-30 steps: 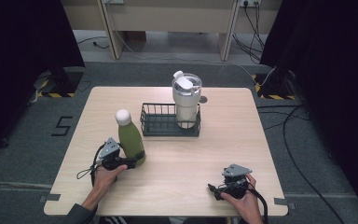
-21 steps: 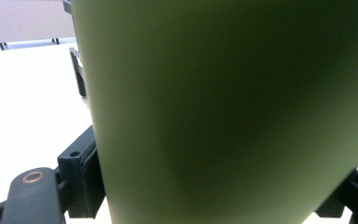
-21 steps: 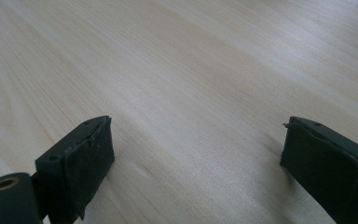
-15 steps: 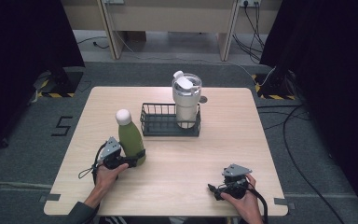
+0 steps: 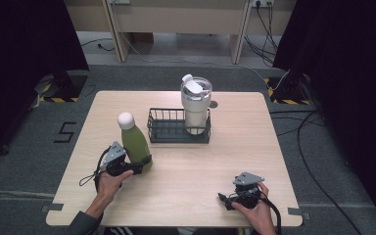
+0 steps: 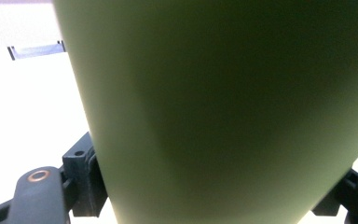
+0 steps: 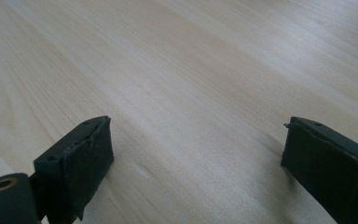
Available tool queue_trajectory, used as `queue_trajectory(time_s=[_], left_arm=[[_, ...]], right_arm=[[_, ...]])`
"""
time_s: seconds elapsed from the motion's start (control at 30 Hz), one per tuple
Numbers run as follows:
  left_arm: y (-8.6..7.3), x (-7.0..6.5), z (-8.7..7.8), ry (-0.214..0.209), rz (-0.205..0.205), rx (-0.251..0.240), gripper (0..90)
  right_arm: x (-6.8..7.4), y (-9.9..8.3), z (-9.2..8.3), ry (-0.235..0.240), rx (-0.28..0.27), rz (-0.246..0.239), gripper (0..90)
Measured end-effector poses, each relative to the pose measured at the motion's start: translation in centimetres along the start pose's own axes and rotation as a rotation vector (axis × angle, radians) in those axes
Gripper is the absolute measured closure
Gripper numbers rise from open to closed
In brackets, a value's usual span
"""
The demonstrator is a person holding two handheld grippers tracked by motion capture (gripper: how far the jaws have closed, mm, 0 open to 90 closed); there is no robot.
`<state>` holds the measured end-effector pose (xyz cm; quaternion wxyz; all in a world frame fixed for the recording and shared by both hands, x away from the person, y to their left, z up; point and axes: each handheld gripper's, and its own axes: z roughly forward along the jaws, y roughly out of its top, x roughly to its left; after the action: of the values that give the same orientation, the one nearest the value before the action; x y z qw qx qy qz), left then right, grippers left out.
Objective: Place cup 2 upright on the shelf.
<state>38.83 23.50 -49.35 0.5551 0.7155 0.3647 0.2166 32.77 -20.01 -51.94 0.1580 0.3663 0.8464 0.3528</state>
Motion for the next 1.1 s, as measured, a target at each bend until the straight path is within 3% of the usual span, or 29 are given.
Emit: queue_trajectory(time_s=[0.37,0.53,0.77,1.1], left_arm=[[1.9,-0.9,-0.3,-0.024,0.06,0.024,20.0],[2.7,-1.3,0.0,-0.05,0.045,0.023,20.1],[4.3,-1.7,0.2,-0.059,0.064,0.028,20.1],[6.6,-0.9,0.3,-0.067,0.041,0.023,20.1]], right_arm=[[0.0,0.0,0.0,0.0,0.001,0.005,8.6],[0.0,0.0,0.0,-0.001,0.001,0.004,8.6],[0.0,0.0,0.0,-0.001,0.002,0.005,8.5],[0.0,0.0,0.0,-0.001,0.002,0.005,8.5]])
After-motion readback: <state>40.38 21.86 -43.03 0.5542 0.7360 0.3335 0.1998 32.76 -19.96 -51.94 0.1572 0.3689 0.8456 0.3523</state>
